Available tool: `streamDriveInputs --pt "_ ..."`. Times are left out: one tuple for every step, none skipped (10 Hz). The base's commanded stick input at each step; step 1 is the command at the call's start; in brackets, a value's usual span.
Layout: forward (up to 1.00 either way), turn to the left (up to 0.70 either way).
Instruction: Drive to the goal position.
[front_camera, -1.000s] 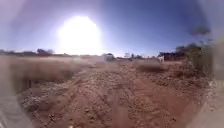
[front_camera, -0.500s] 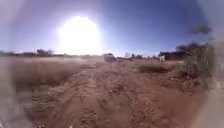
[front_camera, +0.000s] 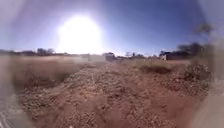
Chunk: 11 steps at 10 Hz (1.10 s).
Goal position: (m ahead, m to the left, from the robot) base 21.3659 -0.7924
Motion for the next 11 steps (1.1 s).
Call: streamDriveInputs --pt "0.50 0.00" --pt "0.50 0.00" --pt "0.50 0.00" --pt "0.50 0.00" --pt "0.50 0.00" --pt "0.50 0.00" --pt "0.50 0.00" --pt "0.50 0.00" --pt "0.50 0.00" --pt "0.50 0.00" --pt "0.50 0.00"
